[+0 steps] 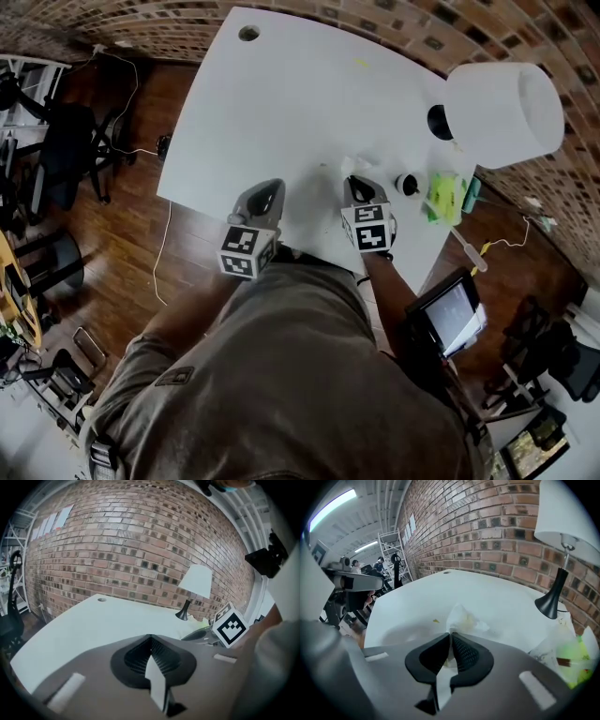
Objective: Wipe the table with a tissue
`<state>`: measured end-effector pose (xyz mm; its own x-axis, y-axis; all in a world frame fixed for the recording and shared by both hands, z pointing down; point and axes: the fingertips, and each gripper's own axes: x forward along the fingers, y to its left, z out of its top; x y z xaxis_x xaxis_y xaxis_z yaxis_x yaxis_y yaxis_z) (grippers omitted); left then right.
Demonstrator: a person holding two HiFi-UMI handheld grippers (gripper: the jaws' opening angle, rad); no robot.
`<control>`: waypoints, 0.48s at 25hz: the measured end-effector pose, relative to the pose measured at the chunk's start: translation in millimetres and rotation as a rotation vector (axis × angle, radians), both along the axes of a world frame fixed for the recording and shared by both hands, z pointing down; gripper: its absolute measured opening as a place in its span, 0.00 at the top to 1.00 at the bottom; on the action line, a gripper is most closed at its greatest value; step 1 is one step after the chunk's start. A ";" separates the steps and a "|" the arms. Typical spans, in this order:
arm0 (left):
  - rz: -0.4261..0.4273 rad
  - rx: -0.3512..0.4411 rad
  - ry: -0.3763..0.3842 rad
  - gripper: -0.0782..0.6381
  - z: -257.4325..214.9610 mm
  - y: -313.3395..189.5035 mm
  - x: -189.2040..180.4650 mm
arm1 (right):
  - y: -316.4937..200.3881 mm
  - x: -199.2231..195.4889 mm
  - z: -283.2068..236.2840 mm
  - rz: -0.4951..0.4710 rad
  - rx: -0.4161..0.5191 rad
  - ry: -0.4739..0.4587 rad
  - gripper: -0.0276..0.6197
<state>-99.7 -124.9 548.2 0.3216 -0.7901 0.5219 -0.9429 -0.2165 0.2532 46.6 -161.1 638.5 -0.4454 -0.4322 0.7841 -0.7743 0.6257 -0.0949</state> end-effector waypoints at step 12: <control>-0.003 -0.039 0.014 0.89 11.8 -4.6 -38.4 | -15.4 -18.0 18.6 0.007 -0.044 0.078 0.91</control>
